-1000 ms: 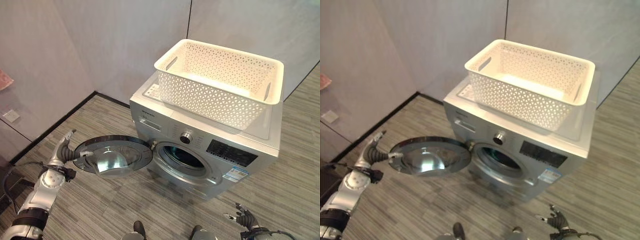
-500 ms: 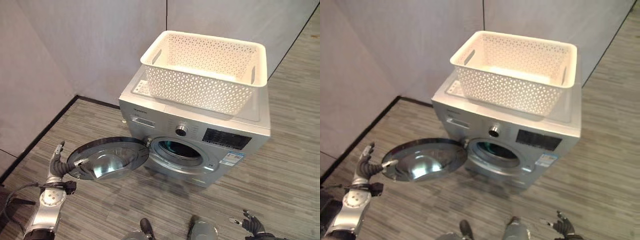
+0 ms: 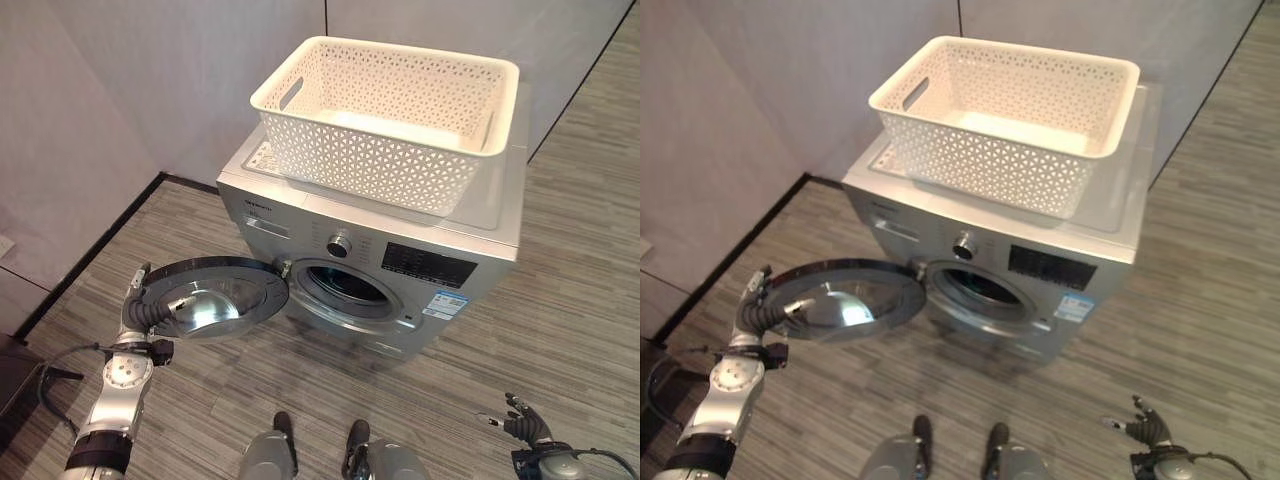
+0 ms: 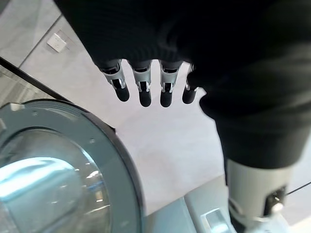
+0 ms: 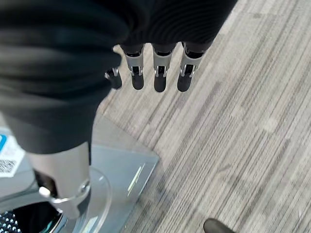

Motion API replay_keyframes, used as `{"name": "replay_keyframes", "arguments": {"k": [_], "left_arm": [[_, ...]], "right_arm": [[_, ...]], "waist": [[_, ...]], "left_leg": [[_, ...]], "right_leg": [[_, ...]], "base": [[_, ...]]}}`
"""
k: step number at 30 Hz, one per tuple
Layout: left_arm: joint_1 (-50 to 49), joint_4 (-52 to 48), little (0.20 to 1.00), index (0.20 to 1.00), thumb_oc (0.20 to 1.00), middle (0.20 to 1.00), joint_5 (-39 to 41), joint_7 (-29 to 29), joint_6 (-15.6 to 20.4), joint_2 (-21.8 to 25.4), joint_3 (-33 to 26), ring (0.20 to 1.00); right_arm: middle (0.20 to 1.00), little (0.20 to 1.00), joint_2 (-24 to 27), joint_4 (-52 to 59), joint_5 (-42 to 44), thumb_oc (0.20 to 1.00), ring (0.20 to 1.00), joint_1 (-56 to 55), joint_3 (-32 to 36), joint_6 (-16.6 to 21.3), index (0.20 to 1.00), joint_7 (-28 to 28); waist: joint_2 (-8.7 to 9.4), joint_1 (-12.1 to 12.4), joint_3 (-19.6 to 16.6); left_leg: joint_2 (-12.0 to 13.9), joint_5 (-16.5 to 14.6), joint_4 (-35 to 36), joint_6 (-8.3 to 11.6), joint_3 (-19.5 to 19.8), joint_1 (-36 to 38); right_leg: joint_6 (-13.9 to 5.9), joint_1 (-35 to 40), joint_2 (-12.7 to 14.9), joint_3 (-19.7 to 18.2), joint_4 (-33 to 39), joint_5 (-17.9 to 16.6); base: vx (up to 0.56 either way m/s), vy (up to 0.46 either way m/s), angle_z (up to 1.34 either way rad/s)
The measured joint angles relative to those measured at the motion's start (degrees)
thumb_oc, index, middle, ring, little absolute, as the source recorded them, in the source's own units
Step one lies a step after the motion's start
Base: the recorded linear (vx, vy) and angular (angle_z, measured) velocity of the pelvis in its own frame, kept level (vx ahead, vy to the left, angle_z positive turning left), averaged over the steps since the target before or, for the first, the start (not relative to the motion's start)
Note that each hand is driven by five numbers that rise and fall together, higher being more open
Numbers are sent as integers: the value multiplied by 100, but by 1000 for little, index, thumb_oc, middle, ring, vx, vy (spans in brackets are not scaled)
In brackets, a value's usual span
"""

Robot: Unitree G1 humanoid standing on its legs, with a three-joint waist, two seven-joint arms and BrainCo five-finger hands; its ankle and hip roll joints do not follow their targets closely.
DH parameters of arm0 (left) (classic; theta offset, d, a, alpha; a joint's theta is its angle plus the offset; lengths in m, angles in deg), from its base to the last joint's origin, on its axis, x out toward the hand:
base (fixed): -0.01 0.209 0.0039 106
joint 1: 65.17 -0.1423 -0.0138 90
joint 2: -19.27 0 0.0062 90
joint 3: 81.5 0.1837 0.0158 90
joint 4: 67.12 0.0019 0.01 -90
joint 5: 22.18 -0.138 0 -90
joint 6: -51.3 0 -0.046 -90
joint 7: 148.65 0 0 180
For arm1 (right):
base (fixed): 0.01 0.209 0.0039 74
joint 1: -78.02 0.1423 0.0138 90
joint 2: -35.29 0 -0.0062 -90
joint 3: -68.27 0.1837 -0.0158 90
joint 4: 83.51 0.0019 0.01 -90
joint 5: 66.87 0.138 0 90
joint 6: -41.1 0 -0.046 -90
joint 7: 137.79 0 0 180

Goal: Grab the laundry basket,head to the washer,open it,put in the laundry and shut it.

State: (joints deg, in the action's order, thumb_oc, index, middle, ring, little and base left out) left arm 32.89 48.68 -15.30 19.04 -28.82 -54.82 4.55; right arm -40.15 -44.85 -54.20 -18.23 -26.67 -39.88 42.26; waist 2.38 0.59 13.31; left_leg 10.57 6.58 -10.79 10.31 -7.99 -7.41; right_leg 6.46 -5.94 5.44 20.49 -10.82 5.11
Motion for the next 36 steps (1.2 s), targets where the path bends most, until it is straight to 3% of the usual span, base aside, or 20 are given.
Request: {"name": "replay_keyframes", "arguments": {"k": [1, 2, 3, 4, 6, 7, 8, 10, 11, 13, 15, 16, 18, 20, 23, 29, 36], "left_arm": [[76, 0, 1000, 1000, 1000, 1000, 20, -3, -2, 4, -4, 1000], [71, 2, 1000, 1000, 1000, 1000, 125, -4, -5, -15, 44, 1000], [28, 0, 1000, 1000, 1000, 1000, 187, -8, -5, -28, 51, 1000], [-14, -3, 1000, 1000, 1000, 1000, 208, -4, -4, -49, 51, 1000], [30, -2, 1000, 1000, 1000, 1000, 203, 1, -4, -31, 52, 1000], [54, -4, 1000, 1000, 1000, 1000, 203, -2, -3, -25, 50, 1000], [77, -1, 1000, 1000, 1000, 1000, 197, 4, -4, -3, 43, 1000], [-7, 67, 1000, 1000, 1000, 1000, 194, 10, -13, 153, 32, 1000], [-77, 118, 1000, 1000, 1000, 1000, 192, 16, -12, 477, 16, 1000], [25, 144, 1000, 1000, 1000, 1000, 172, -11, -3, 738, -24, 1000], [376, 518, 1000, 1000, 1000, 1000, 133, 4, -14, 1317, 109, 1000], [834, 1111, 1000, 1000, 1000, 1000, 112, -36, -44, 1740, 153, 1000], [1257, 1391, 1000, 1000, 1000, 1000, 132, -41, -59, 2100, 301, 1000], [1683, 1669, 1000, 1000, 1000, 1000, 223, -50, -42, 2212, 383, 1000], [2529, 2272, 1000, 1000, 1000, 1000, 213, -39, -43, 2517, 1218, 1000], [3863, 3377, 1000, 1000, 1000, 1000, 86, -14, -21, 2641, 2306, 1000], [4922, 4192, 1000, 1000, 1000, 1000, -130, -77, -98, 2511, 2518, 1000]], "right_arm": [[1000, 1000, -100, 9, 0, 1000, 1000, -69, 135, -2, 1000, 2], [1000, 1000, -95, 19, 0, 1000, 1000, -154, 174, -3, 1000, 2], [1000, 1000, -91, 50, 1, 1000, 1000, -233, 274, -1, 1000, -4], [1000, 1000, -46, 37, 1, 1000, 1000, -388, 373, -15, 1000, 7], [1000, 1000, -29, 20, -1, 1000, 1000, -433, 383, -23, 1000, 9], [1000, 1000, 14, -23, -1, 1000, 1000, -428, 382, -25, 1000, 8], [1000, 1000, 49, -74, -6, 1000, 1000, -455, 427, -17, 1000, 5], [1000, 1000, -26, -75, -10, 1000, 1000, -369, 523, -32, 1000, 1], [1000, 1000, -9, 48, -12, 1000, 1000, -335, 427, -33, 1000, -8], [1000, 1000, -36, 142, -28, 1000, 1000, -328, 313, -32, 1000, -43], [1000, 1000, -109, 163, -40, 1000, 1000, -294, 241, -38, 1000, -51], [1000, 1000, -142, 164, -34, 1000, 1000, -154, 184, -29, 1000, -42], [1000, 1000, -154, 286, -11, 1000, 1000, -84, -44, -11, 1000, -48], [1000, 1000, -293, 318, -4, 1000, 1000, -34, -219, -14, 1000, -51], [1000, 1000, -403, 385, -4, 1000, 1000, 22, -700, -6, 1000, -103], [1000, 1000, -410, 1015, 114, 1000, 1000, 169, -884, 70, 1000, -154], [1000, 1000, -278, 1637, 230, 1000, 1000, 386, -1195, 233, 1000, -140]], "waist": [[68, -47, -10], [45, -150, -24], [-38, -151, -64], [-256, -230, -147], [-346, -346, -186], [-399, -361, -192], [-436, -355, -174], [-297, -242, -107], [-237, -197, -112], [-294, -149, -116], [-51, -145, -54], [185, -146, -3], [345, -153, 78], [529, -207, 184], [709, -321, 251], [803, -585, 472], [882, -824, 720]], "left_leg": [[358, -1, 135, 44, 257, 277], [517, -6, 234, 48, 363, 580], [495, -12, 287, 55, 258, 698], [401, -29, 533, 10, 36, 972], [168, -218, 939, -190, -223, 1051], [62, -391, 1041, -431, -188, 1055], [-18, -665, 1080, -358, -167, 1043], [-332, -728, 1054, -448, -297, 1035], [-494, -719, 1141, -637, -454, 948], [-447, -631, 1150, -805, -615, 631], [-591, -534, 1208, -897, -683, 457], [-703, -431, 1200, -862, -723, 285], [-737, -317, 1277, -881, -785, 118], [-776, -177, 1424, -847, -826, 117], [-732, -146, 1412, -812, -765, -115], [-617, -25, 1454, -686, -698, -479], [-513, 35, 1515, -675, -737, -761]], "right_leg": [[-128, -3, -13, -19, -36, 3], [-271, -58, -23, -97, -113, 5], [-360, -78, -28, -94, -115, -26], [-494, -160, -56, -81, -124, -117], [-649, -259, 66, -52, -134, -216], [-763, -371, 109, -111, -143, -320], [-913, -473, 158, -220, -156, -455], [-1045, -515, 409, -457, -42, -653], [-1308, -575, 547, -625, 243, -813], [-1392, -912, 533, -629, -194, -814], [-1573, -957, 580, -677, -302, -839], [-1449, -777, 562, -817, 358, -983], [-1548, -715, 558, -813, 934, -1367], [-1618, -644, 543, -811, 1271, -1574], [-1595, -738, 533, -717, 1444, -1607], [-1373, -1046, 339, -632, 1551, -1832], [-1349, -1381, 224, -634, 1562, -1874]], "base": [[89, 323, 30], [71, 265, 8], [102, 486, 1], [64, 427, 6], [27, 325, 25], [-2, 287, 5], [-26, 367, -22], [-76, 254, -45], [-106, 256, -45], [-99, 190, -22], [-104, 130, 3], [-101, 100, -1], [-91, 52, -10], [-88, 12, -4], [-56, 13, 10], [-32, 27, 3], [-6, 4, -4]]}}
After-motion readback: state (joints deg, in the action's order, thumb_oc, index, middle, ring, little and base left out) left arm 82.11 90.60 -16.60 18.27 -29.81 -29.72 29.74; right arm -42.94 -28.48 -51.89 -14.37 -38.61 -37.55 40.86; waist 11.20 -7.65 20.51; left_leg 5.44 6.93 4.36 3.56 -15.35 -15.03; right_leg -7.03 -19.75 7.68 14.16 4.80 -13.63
